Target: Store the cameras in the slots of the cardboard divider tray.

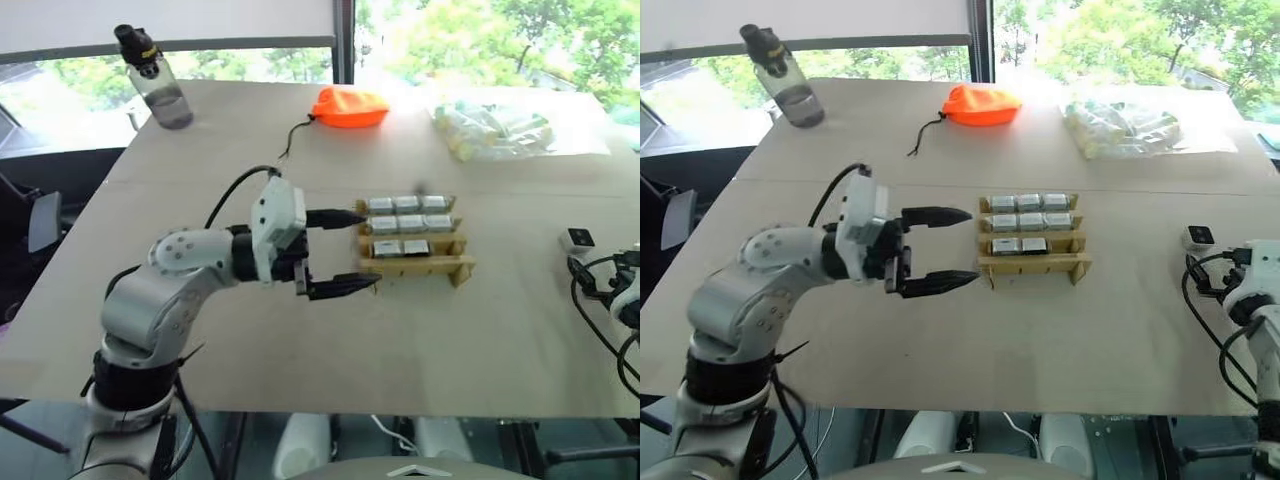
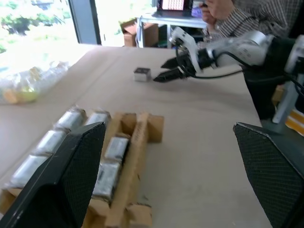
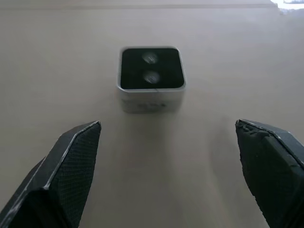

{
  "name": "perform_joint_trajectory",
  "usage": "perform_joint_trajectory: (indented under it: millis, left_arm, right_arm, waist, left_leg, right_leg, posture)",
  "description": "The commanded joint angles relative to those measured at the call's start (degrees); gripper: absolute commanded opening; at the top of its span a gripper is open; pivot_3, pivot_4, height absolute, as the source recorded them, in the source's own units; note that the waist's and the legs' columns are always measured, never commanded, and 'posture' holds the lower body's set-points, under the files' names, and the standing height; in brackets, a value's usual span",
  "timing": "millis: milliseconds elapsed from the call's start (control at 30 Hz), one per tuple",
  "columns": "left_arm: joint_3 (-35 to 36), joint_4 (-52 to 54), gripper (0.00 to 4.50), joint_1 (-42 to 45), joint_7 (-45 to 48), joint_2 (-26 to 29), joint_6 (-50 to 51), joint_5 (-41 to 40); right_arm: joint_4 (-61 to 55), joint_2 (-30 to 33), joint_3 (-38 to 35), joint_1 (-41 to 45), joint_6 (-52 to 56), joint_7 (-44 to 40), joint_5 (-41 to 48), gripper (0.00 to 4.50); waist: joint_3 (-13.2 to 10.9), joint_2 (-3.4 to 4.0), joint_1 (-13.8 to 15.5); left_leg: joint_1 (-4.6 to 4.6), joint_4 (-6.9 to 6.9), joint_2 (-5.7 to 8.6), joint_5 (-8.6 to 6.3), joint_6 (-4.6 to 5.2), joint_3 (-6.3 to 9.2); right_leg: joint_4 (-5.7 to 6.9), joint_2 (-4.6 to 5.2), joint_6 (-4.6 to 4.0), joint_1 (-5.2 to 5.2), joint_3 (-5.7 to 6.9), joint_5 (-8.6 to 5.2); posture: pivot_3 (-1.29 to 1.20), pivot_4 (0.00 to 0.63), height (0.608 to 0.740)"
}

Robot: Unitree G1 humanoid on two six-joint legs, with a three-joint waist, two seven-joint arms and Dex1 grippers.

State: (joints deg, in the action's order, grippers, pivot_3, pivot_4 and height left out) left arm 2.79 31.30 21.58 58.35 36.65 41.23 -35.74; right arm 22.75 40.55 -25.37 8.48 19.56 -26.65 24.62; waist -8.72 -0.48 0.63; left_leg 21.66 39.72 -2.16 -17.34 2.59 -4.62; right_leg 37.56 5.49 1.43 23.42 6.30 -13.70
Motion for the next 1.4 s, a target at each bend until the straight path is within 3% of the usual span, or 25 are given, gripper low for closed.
perform_joint_trajectory:
  millis: [33,233,533,1000,1033,1100,1200,1233,1400]
  left_arm:
    - [1.84,2.17,4.45,-0.29,-1.41,1.29,-0.40,-2.09]
    - [0.74,2.15,4.45,-0.53,-2.47,2.12,-0.88,-2.77]
    - [0.47,2.88,4.45,-0.33,-4.21,2.96,-0.22,-4.46]
    - [-0.69,1.01,4.45,0.96,-3.94,3.63,-1.89,-4.36]
    - [-0.93,1.04,4.50,0.89,-3.79,3.79,-1.99,-4.15]
    - [-1.42,0.97,4.50,0.76,-3.66,3.82,-2.24,-3.76]
    - [-1.77,0.98,4.50,0.70,-3.69,3.57,-2.29,-3.81]
    - [-1.82,0.95,4.50,0.70,-3.68,3.59,-2.34,-3.84]
    - [-2.53,-1.52,4.50,1.87,-3.63,3.37,-3.57,-2.67]
  right_arm:
    - [9.19,2.71,0.81,6.36,-2.76,-4.84,-1.73,4.50]
    - [19.24,2.80,4.42,13.96,-8.15,-10.05,-5.60,4.50]
    - [21.30,-0.14,6.53,17.89,-10.03,-11.84,-7.42,4.50]
    - [24.19,-6.39,5.01,23.86,-11.51,-3.01,-8.05,4.50]
    - [23.99,-6.82,4.72,23.96,-11.83,-2.90,-7.69,4.10]
    - [23.76,-7.41,4.34,24.05,-12.25,-2.92,-7.40,3.74]
    - [23.54,-7.72,4.05,23.81,-12.54,-2.06,-7.57,2.20]
    - [23.52,-7.78,3.96,23.79,-12.56,-1.86,-7.56,1.99]
    - [14.71,-8.07,6.28,19.85,-11.53,1.62,-10.27,2.01]
  waist:
    - [0.00,0.00,-0.08]
    - [0.00,-0.04,-0.23]
    - [0.00,-0.06,-1.68]
    - [-0.05,-0.21,-1.97]
    - [-0.05,-0.21,-1.97]
    - [-0.06,-0.21,-1.91]
    - [-0.06,-0.21,-1.63]
    - [-0.06,-0.21,-1.60]
    - [-0.06,-0.20,-1.41]
  left_leg:
    - [0.00,0.00,-0.01,0.00,0.00,0.02]
    - [-0.01,-0.06,-0.04,0.00,-0.01,-0.05]
    - [-0.17,-0.12,-0.09,0.01,-0.03,-0.26]
    - [-0.80,-0.39,-0.13,0.01,-0.05,-0.94]
    - [-0.81,-0.39,-0.13,0.01,-0.05,-0.95]
    - [-0.81,-0.42,-0.14,0.01,-0.05,-0.94]
    - [-0.79,-0.46,-0.13,0.00,-0.05,-0.94]
    - [-0.79,-0.46,-0.13,0.00,-0.05,-0.94]
    - [-0.79,-0.47,-0.12,0.00,-0.05,-0.93]
  right_leg:
    - [0.00,-0.02,0.00,0.00,0.03,0.00]
    - [-0.07,-0.04,0.00,0.00,-0.03,0.00]
    - [-0.01,-0.04,0.01,0.00,-0.22,0.01]
    - [0.10,-0.10,0.01,-0.08,-0.87,0.01]
    - [0.09,-0.10,0.01,-0.08,-0.88,0.01]
    - [0.08,-0.10,0.01,-0.08,-0.87,0.01]
    - [0.06,-0.10,0.01,-0.08,-0.86,0.01]
    - [0.05,-0.10,0.01,-0.08,-0.86,0.01]
    - [0.06,-0.08,0.01,-0.08,-0.84,0.00]
  posture:
    - [0.00,0.150,0.726]
    - [0.00,0.150,0.726]
    - [0.00,0.150,0.726]
    - [0.00,0.150,0.726]
    - [0.00,0.150,0.726]
    - [0.00,0.150,0.726]
    - [0.00,0.150,0.726]
    - [0.00,0.150,0.726]
    - [0.00,0.150,0.726]
